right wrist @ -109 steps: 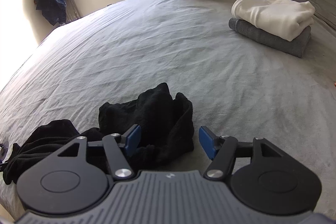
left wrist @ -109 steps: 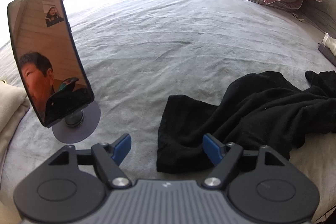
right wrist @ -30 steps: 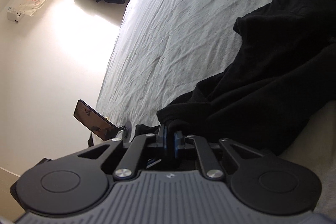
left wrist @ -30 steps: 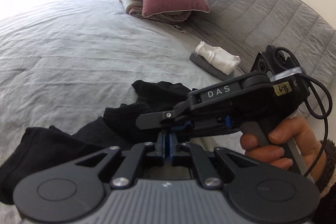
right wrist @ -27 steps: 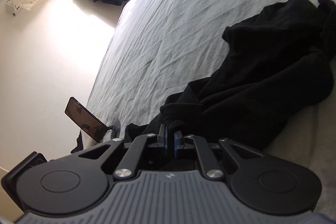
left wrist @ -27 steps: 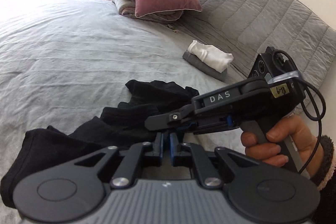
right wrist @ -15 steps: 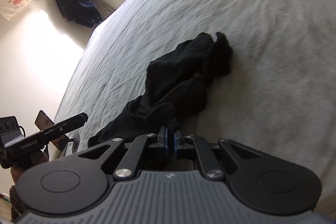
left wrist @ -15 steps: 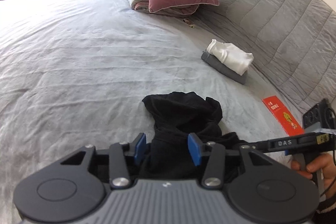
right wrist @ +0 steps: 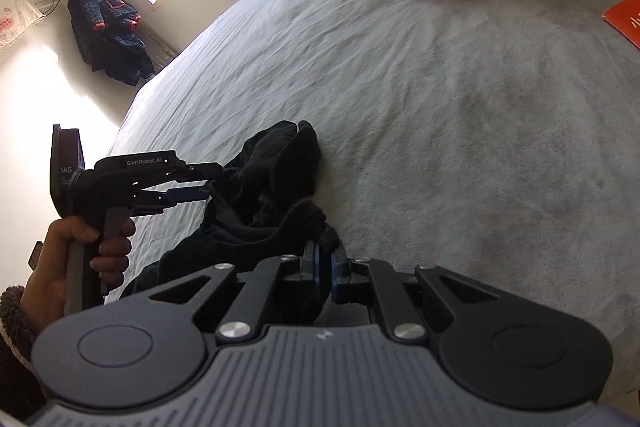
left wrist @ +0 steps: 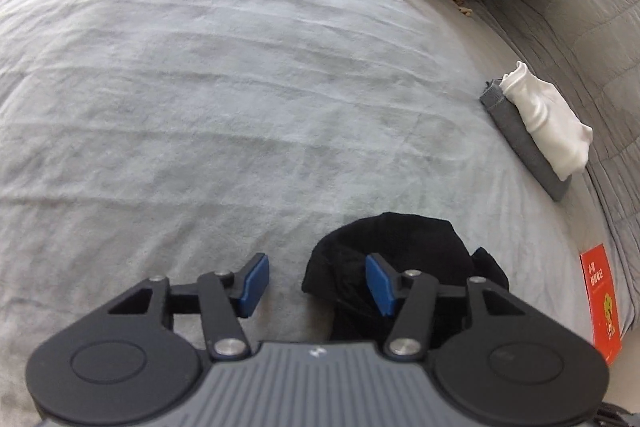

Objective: Fold clothes
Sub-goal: 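Bring the right gripper toward the left gripper holding the garment, then lift the black T-shirt high with both grippers and shake it out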

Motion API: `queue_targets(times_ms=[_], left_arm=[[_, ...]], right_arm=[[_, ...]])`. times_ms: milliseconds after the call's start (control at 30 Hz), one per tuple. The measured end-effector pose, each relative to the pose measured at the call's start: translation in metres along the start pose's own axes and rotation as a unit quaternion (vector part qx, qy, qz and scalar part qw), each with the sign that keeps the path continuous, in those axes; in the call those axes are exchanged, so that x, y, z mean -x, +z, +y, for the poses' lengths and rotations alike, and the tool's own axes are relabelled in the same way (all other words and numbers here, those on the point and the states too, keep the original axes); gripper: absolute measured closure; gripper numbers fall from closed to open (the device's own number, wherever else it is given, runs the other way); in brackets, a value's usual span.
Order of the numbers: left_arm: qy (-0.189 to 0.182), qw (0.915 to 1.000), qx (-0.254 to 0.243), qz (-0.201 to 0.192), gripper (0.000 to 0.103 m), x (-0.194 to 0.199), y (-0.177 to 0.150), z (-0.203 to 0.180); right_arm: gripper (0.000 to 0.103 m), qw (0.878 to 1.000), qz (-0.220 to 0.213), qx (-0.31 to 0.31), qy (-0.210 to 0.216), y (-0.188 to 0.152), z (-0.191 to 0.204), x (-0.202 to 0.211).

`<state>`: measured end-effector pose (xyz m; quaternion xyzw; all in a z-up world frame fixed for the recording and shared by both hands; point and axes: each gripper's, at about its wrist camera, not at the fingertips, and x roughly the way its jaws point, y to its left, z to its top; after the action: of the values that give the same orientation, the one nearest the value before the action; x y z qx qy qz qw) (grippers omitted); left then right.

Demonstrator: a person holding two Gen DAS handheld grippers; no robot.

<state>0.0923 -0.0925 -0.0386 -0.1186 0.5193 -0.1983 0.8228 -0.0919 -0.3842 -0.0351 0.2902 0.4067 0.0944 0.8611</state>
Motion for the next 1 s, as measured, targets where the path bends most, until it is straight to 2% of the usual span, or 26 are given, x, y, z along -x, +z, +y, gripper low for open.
queue_targets(times_ms=[33,67,133,267,367,500,667,800,933,1000], left_arm=[[-0.013,0.9999,0.006,0.003,0.067,-0.001,-0.001,0.000],[-0.026,0.9996,0.013,0.006,0.097,-0.002,-0.002,0.000],[-0.054,0.9971,0.053,0.004,0.097,0.003,-0.005,0.006],[-0.061,0.9925,0.096,-0.043,0.098,0.035,-0.012,0.014],[-0.073,0.9847,0.131,-0.088,0.098,0.071,-0.016,0.026],[-0.083,0.9745,0.149,-0.145,0.098,0.126,-0.020,0.040],[-0.079,0.9631,0.137,-0.218,0.098,0.203,-0.033,0.041],[-0.062,0.9511,0.103,-0.284,0.098,0.268,-0.043,0.028],[-0.038,0.9316,0.061,-0.357,0.098,0.327,-0.057,0.009],[-0.026,0.9183,0.045,-0.392,0.098,0.355,-0.066,-0.001]], right_arm=[[0.095,1.000,0.003,0.000,-0.002,0.001,-0.002,-0.001],[0.095,1.000,0.003,0.002,-0.004,0.001,-0.002,-0.002],[0.095,1.000,0.003,0.005,-0.010,0.003,-0.002,-0.004],[0.095,1.000,-0.007,0.015,-0.014,0.007,0.003,-0.003],[0.095,0.999,-0.032,0.035,-0.019,0.012,0.016,0.003],[0.095,0.993,-0.077,0.084,-0.034,0.014,0.041,0.012],[0.095,0.984,-0.131,0.113,-0.030,0.015,0.075,0.024],[0.096,0.968,-0.194,0.156,-0.025,0.020,0.115,0.046],[0.096,0.952,-0.243,0.186,-0.008,0.029,0.153,0.074],[0.096,0.944,-0.263,0.200,0.000,0.033,0.170,0.090]])
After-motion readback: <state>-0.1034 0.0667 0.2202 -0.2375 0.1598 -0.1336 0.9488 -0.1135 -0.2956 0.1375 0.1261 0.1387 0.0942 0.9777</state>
